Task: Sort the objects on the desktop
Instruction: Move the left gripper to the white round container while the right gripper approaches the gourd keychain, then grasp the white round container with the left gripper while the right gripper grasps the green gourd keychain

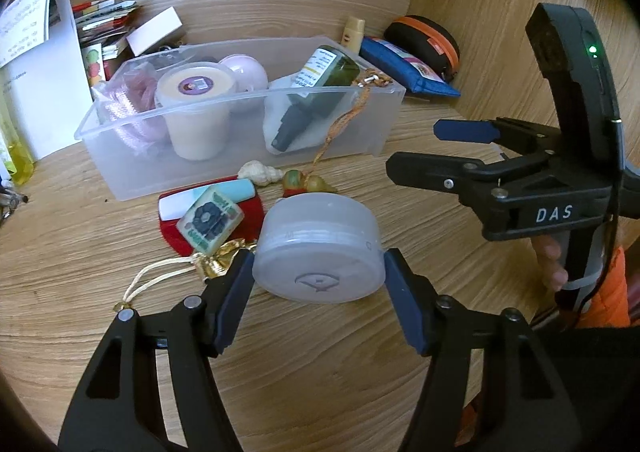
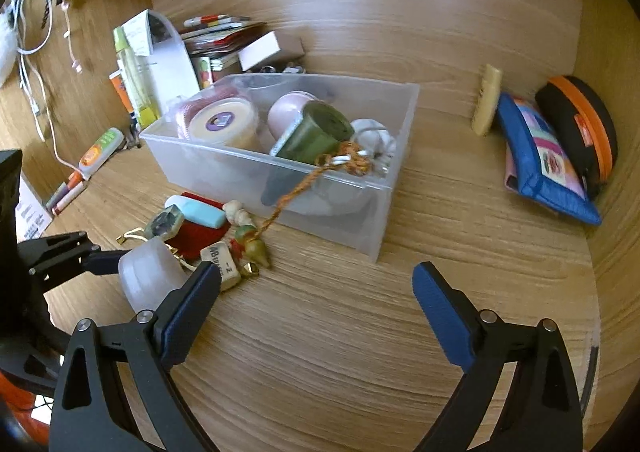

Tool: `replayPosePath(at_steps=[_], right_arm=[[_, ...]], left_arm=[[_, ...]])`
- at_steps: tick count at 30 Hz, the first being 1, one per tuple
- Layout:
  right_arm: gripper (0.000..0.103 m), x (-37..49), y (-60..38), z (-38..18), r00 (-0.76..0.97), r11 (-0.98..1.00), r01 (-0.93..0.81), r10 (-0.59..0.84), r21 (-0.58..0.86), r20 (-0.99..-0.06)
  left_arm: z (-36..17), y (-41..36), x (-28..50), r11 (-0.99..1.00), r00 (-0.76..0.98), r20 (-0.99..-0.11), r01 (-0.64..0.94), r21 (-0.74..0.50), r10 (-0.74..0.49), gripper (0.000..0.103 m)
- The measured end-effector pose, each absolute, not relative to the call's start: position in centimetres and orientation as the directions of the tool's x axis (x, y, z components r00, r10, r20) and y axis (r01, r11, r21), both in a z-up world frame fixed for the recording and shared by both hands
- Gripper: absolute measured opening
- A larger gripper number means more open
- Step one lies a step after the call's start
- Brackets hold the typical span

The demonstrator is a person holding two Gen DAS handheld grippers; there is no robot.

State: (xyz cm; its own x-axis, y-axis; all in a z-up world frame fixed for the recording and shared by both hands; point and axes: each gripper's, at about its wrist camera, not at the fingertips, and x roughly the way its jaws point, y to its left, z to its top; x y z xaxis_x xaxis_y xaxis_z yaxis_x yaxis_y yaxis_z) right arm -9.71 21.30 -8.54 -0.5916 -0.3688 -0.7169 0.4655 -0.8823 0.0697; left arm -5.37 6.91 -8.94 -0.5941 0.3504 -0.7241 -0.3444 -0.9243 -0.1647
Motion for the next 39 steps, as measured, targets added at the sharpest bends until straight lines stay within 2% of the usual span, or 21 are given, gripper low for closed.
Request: replayPosePath(at_steps=[10, 16, 20, 24, 25, 31, 39], right_arm=[[0.093, -9.9, 22.5, -8.7, -0.576, -0.886, 0.451, -0.381, 0.108, -0.723], [0.078, -10.0, 21.2, -9.4, -0.538, -0.865, 0.487, -0.404, 0.119, -0.74], [0.064, -10.2, 19.6, -10.2, -0.503, -0.845, 0.522, -0.418, 0.119, -0.757], [0.058, -10.6, 18.0, -10.5, -0.489, -0.832, 0.544, -0.419, 0.108, -0.765], [0.051, -10.8, 17.5, -10.6, -0.484, -0.829, 0.549, -0.42, 0.107, -0.768], [0.033, -12.3, 16.1, -11.5, -0.464, -0.835, 0.538, -0.405, 0.113, -0.788], [0.033, -13.0, 15.0, -11.9, -0.46, -0.84, 0.534, -0.384, 0.097, -0.8]], left_arm=[[-8.9, 5.5, -5.7, -0.919, -0.601, -0.697, -0.286, -0.269, 0.391, 0.065], [-7.8, 3.2, -4.5, -0.923, -0.643, -0.662, -0.241, -0.301, 0.384, 0.064], [-7.9, 2.2, -4.0, -0.933, -0.642, -0.677, -0.223, -0.284, 0.36, 0.064], [-8.4, 1.5, -3.7, -0.944, -0.625, -0.708, -0.208, -0.255, 0.329, 0.064], [-8.5, 1.4, -3.6, -0.946, -0.62, -0.714, -0.208, -0.25, 0.325, 0.064], [-9.1, 1.3, -3.1, -0.954, -0.609, -0.736, -0.224, -0.2, 0.297, 0.064], [-9.4, 2.0, -3.3, -0.946, -0.595, -0.739, -0.256, -0.197, 0.315, 0.065]])
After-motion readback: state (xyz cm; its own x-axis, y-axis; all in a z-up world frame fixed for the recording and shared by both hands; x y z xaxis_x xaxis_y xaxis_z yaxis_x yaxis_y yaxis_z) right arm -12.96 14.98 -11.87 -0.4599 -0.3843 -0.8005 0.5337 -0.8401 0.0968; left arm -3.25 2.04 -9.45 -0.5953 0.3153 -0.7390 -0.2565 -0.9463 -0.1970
